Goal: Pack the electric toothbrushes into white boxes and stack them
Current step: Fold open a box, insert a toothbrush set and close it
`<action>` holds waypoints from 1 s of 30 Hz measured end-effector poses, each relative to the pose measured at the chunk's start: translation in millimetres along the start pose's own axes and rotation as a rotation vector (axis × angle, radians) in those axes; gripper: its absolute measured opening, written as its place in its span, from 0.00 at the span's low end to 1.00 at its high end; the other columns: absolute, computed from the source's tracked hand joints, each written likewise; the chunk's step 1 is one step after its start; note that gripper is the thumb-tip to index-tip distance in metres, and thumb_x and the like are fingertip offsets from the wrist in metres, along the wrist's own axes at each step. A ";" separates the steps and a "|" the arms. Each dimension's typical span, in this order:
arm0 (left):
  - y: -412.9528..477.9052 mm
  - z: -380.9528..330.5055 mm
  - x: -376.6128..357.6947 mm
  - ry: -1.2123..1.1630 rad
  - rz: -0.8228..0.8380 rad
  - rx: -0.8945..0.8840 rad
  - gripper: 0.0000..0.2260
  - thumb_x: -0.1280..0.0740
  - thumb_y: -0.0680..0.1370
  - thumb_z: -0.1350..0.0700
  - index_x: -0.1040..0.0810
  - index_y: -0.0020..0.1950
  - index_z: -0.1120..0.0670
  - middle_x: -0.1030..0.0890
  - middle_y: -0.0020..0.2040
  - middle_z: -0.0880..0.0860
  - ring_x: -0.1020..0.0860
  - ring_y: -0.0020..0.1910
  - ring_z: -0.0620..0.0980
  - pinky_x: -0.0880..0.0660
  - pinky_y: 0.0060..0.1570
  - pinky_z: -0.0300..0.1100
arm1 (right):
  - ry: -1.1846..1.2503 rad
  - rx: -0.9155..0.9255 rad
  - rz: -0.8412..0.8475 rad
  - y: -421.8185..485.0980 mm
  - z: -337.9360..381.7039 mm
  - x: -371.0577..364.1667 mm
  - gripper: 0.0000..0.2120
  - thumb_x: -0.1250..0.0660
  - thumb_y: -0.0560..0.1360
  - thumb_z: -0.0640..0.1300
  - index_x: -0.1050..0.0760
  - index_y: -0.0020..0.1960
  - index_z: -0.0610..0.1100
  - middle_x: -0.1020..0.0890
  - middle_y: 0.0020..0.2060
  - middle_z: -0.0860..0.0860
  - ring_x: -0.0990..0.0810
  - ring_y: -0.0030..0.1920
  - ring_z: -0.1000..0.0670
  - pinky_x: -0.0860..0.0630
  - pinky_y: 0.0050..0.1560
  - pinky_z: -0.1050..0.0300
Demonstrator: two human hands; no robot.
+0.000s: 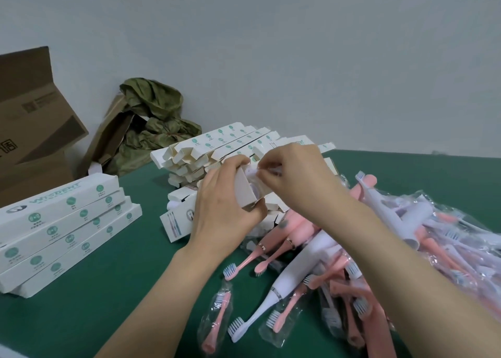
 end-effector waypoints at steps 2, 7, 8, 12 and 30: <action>-0.7 0.1 -1.8 -0.008 0.040 -0.008 0.28 0.25 0.63 0.59 0.29 0.61 0.50 0.25 0.54 0.44 0.31 0.55 0.44 0.34 0.53 0.39 | -0.001 0.016 0.079 -1.1 4.0 -5.6 0.11 0.39 0.76 0.39 0.18 0.51 0.44 0.18 0.46 0.44 0.22 0.48 0.45 0.28 0.45 0.56; -0.7 -1.4 -3.8 -0.024 0.067 -0.017 0.29 0.25 0.64 0.58 0.30 0.62 0.50 0.25 0.56 0.45 0.30 0.56 0.46 0.34 0.53 0.40 | 0.295 -0.131 0.217 0.4 0.3 -13.3 0.15 0.41 0.75 0.37 0.22 0.57 0.45 0.23 0.54 0.44 0.28 0.38 0.50 0.34 0.28 0.65; 0.1 -0.9 -2.8 -0.029 0.048 -0.001 0.29 0.25 0.64 0.57 0.30 0.62 0.49 0.25 0.55 0.44 0.30 0.56 0.45 0.34 0.52 0.39 | 0.356 -0.161 0.224 0.7 -1.8 -12.7 0.15 0.40 0.75 0.36 0.23 0.58 0.46 0.23 0.50 0.47 0.28 0.36 0.52 0.32 0.27 0.67; 2.1 1.9 1.0 -0.022 -0.017 0.007 0.27 0.27 0.65 0.53 0.31 0.61 0.47 0.26 0.55 0.43 0.30 0.56 0.44 0.34 0.52 0.40 | 0.610 -0.245 -0.031 -0.3 -10.7 -7.1 0.16 0.29 0.70 0.40 0.29 0.56 0.49 0.22 0.43 0.55 0.22 0.41 0.55 0.23 0.42 0.58; 10.7 9.8 17.6 -0.098 -0.131 0.047 0.24 0.29 0.65 0.54 0.29 0.61 0.49 0.21 0.54 0.47 0.24 0.53 0.52 0.31 0.49 0.40 | 0.212 0.154 -0.104 3.1 35.2 -31.5 0.20 0.42 0.80 0.44 0.37 0.30 0.51 0.33 0.27 0.55 0.33 0.35 0.53 0.41 0.40 0.57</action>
Point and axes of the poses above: each hand's wrist, its own y-axis towards the middle knuckle, its own x-axis out of the back of the hand, z = x × y, the point moved 3 cm from there along y, towards the middle knuckle
